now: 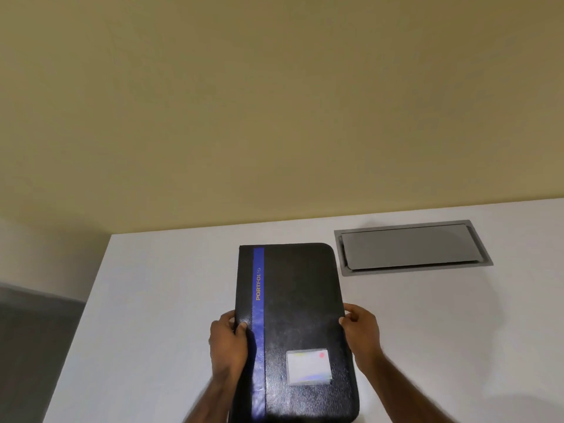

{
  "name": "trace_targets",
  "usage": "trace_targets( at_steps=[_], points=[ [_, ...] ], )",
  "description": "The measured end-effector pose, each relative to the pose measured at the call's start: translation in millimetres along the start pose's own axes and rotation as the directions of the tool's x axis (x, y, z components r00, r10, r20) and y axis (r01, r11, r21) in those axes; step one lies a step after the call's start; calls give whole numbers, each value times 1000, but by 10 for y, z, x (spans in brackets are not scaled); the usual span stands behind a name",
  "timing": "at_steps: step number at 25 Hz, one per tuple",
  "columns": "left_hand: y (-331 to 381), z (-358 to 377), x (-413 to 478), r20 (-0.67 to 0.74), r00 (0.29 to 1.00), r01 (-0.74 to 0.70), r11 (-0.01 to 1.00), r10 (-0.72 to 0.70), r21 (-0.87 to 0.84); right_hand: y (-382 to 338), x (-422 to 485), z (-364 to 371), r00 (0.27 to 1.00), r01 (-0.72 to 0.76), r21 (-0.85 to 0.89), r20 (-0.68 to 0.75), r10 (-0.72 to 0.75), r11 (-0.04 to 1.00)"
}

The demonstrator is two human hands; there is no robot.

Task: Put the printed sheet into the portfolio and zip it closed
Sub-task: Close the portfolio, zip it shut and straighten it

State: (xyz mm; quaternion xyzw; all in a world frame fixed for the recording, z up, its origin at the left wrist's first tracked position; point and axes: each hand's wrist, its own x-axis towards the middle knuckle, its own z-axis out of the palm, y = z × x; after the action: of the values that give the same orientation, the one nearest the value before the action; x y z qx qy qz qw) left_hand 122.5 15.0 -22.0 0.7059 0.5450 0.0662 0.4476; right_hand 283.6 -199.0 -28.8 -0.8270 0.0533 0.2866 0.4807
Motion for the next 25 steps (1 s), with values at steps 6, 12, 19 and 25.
trace_targets(
  at_steps=[6,12,19,25],
  points=[
    [289,196,239,-16,999,-37,999,37,23,-264,450,-30,997,-54,70,-50,57,996],
    [398,283,439,32,999,-15,999,14,47,-340,688,-3,997,-44,29,-58,46,999],
    [344,316,493,56,998,-7,999,4,49,-363,738,44,998,-22,-6,-57,21,1000],
    [357,278,554,109,991,-81,994,73,76,-371,767,70,998,1,-43,-63,-3,999]
  ],
)
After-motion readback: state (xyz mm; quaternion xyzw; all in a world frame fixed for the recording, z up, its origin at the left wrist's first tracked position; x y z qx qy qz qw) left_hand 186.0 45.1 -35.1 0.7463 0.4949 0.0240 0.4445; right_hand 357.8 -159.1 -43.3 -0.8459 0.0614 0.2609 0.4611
